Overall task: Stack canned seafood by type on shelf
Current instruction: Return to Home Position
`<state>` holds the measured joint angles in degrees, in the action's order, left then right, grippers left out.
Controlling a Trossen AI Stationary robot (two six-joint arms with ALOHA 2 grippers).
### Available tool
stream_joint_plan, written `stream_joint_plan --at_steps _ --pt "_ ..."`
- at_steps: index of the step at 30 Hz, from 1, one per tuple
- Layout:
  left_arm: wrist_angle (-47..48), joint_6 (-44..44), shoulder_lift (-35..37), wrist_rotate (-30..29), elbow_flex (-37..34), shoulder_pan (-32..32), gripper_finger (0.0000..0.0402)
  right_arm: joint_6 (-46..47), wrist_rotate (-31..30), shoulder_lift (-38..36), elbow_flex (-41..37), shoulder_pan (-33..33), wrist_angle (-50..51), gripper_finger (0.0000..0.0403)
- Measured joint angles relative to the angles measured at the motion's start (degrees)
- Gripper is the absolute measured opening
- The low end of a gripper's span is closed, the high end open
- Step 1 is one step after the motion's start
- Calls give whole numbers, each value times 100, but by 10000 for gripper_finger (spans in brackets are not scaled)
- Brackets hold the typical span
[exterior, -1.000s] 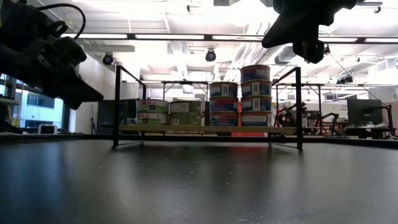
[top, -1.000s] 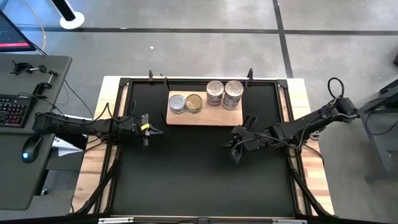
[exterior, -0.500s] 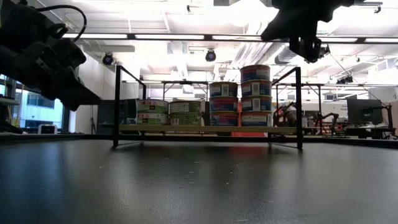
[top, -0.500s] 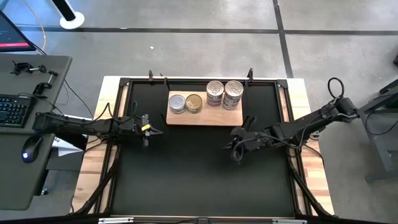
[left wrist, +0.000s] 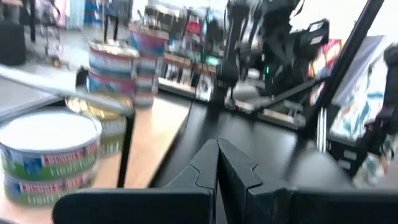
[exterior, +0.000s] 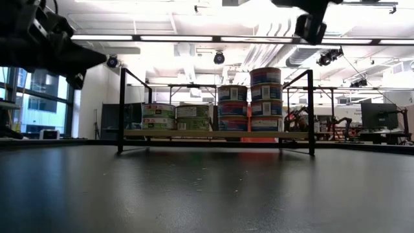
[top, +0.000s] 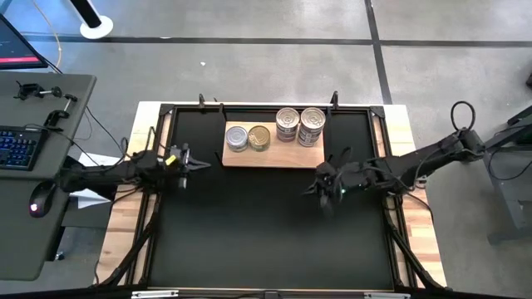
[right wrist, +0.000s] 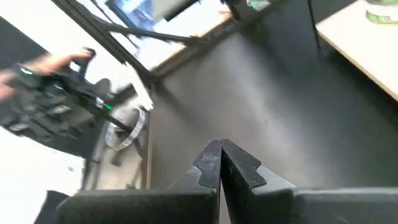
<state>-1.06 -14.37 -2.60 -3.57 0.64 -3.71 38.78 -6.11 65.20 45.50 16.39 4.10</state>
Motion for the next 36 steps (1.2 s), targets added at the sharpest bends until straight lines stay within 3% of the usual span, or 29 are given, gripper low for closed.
stream_joint_plan --at_steps 8,15,27,32,36 --pt "-157 -2 241 -11 0 -152 0 -15 1670 -569 -1804 -1199 -2924 0" --pt "-124 0 225 -7 0 -152 0 -317 1836 -1405 -3265 -1626 -4085 0" --pt "-128 -2 213 -9 -1 -152 0 -1081 1836 -2779 -4488 -1653 -4255 0" --pt "-130 -2 213 -8 -1 -152 0 -1274 1864 -3076 -4490 -1647 -3556 0" --pt "-131 -2 213 -8 0 -152 0 -1568 1412 -3077 -4490 -1647 -2767 0"
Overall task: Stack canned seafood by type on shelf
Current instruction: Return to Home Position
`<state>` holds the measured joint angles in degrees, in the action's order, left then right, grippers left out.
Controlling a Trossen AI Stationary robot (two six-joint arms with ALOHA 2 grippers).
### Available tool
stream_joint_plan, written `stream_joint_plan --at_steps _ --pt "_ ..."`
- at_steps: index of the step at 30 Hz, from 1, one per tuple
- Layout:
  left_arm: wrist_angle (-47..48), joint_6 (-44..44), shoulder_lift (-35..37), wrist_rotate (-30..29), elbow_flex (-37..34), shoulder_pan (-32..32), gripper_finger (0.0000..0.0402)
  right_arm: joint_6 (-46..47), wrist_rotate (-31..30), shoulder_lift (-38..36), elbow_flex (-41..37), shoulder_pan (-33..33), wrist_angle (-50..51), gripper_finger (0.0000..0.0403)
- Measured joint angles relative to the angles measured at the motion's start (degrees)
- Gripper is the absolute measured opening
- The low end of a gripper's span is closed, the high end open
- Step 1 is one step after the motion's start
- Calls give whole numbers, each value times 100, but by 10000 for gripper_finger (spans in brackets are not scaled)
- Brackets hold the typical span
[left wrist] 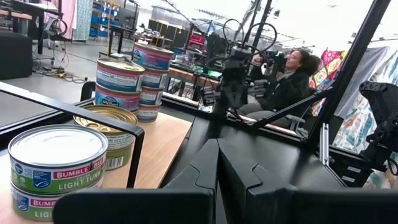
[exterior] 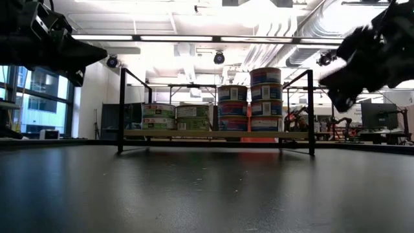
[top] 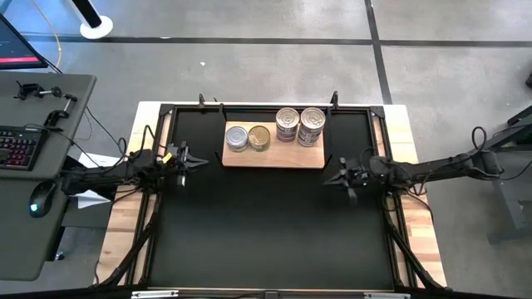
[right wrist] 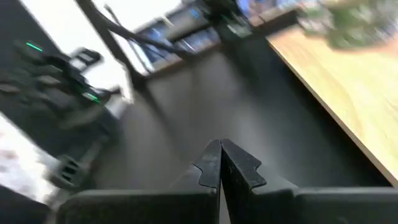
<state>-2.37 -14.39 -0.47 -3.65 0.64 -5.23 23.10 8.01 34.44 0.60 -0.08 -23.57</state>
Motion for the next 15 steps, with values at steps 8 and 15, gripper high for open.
stream_joint_plan --at_steps 8,15 --pt "0 0 0 0 -1 0 0 223 -208 -2 0 -2 1364 0" --pt "0 0 0 -1 -1 0 0 240 -221 -423 0 92 2065 0"
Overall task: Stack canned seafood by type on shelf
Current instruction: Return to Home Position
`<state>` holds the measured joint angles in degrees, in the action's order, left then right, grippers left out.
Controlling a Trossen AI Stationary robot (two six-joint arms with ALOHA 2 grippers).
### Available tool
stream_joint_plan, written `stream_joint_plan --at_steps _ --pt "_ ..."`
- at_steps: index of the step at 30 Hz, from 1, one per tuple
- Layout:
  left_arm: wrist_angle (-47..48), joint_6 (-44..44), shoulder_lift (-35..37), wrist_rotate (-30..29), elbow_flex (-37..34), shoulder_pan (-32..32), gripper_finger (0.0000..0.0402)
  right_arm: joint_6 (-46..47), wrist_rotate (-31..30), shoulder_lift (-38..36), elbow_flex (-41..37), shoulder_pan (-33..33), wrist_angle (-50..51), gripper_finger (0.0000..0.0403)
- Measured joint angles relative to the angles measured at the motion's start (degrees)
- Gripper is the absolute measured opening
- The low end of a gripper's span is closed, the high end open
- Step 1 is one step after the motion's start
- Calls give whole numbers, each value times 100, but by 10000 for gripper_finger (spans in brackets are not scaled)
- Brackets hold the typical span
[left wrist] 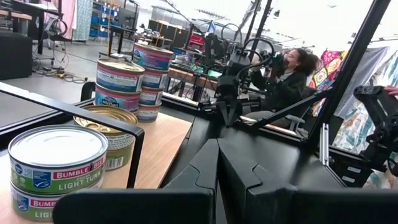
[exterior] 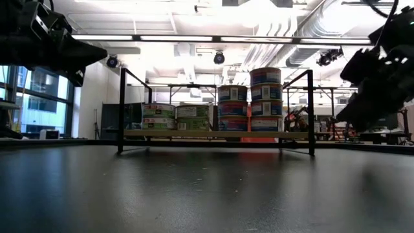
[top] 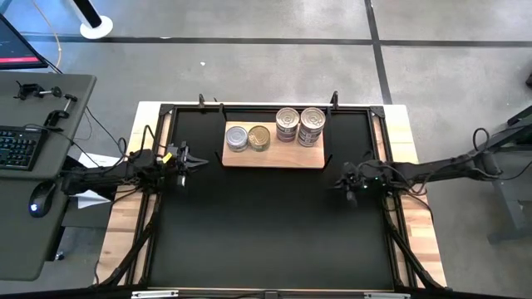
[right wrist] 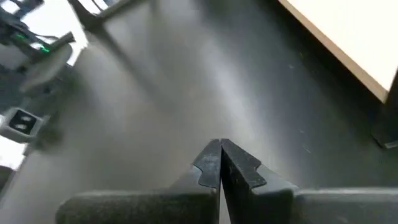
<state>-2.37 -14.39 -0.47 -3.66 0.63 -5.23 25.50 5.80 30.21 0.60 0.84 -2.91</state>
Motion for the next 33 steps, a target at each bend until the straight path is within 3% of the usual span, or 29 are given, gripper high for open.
stream_joint_plan --at_steps 19,33 --pt "0 0 0 3 1 2 0 -2 -29 -2969 2 16 155 0" --pt "39 0 -66 2 -1 2 0 -2 -79 -3022 0 114 151 0"
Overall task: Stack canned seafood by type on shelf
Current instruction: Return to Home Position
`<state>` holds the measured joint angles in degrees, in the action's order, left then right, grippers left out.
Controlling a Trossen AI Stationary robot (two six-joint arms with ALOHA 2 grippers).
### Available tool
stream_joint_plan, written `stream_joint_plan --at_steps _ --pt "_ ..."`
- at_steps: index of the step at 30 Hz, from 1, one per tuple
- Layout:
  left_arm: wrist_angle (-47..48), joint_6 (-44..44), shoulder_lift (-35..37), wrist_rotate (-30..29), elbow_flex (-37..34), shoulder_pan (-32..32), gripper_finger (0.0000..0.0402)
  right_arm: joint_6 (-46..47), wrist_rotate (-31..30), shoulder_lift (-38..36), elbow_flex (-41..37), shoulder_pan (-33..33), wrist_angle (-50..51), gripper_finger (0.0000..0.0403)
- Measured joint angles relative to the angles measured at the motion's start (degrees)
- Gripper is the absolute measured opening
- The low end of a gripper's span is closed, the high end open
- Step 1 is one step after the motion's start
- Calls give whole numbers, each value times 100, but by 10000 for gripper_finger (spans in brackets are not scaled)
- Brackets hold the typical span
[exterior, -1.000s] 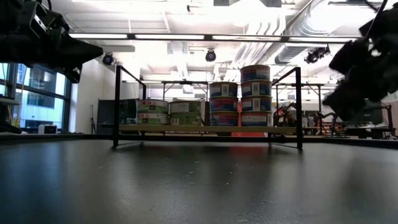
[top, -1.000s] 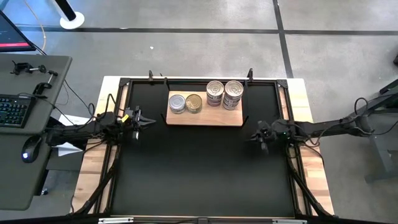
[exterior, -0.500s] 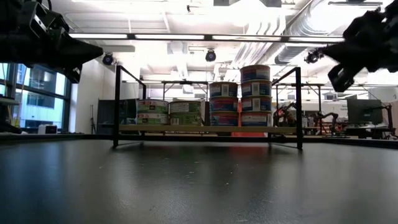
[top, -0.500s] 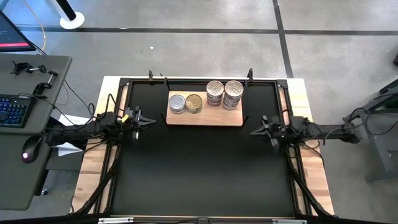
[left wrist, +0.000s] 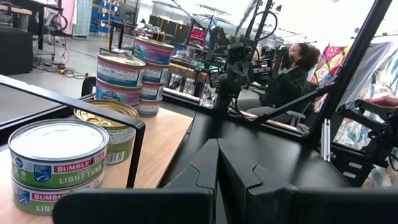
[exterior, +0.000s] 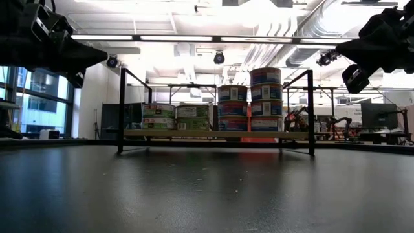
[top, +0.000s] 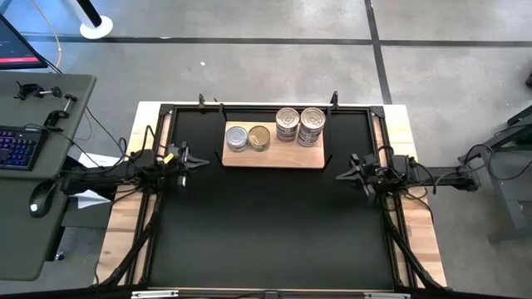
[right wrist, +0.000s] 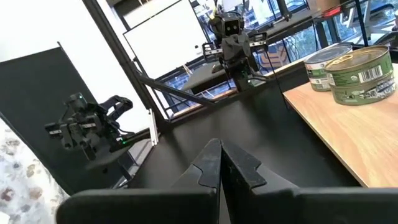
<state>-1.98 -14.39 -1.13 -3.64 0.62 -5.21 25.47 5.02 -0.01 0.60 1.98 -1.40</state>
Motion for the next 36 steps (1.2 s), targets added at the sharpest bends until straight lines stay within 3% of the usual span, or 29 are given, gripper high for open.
stream_joint_plan --at_steps 4,11,19,36 --pt "54 0 0 0 1 0 0 -82 -190 0 0 0 27 0" --pt "74 0 0 0 2 0 0 -1629 -492 0 0 0 65 0" --pt "74 0 0 0 1 -1 0 -1092 -492 0 0 0 69 0" --pt "79 0 0 0 0 -2 0 -1095 -490 81 0 -7 72 0"
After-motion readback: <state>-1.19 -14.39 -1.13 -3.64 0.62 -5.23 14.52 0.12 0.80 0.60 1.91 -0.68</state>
